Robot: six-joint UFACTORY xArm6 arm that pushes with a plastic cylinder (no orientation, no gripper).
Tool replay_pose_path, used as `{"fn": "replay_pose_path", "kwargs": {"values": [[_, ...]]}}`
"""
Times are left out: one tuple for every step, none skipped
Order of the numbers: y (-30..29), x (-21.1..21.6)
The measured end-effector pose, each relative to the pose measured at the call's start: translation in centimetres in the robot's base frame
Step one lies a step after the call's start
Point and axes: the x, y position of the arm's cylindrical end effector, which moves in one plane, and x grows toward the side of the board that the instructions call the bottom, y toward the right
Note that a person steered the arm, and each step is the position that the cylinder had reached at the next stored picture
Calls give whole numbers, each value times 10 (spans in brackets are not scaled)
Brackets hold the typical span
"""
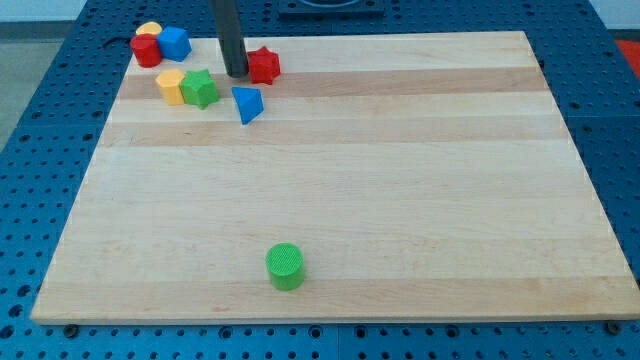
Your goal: Move the red star towards the right of blue triangle
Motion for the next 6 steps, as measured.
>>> {"fn": "replay_pose_path", "kwargs": {"values": [[-17,-29],[-30,-27],[-19,-26],[35,-20],[93,30],[108,33]]}}
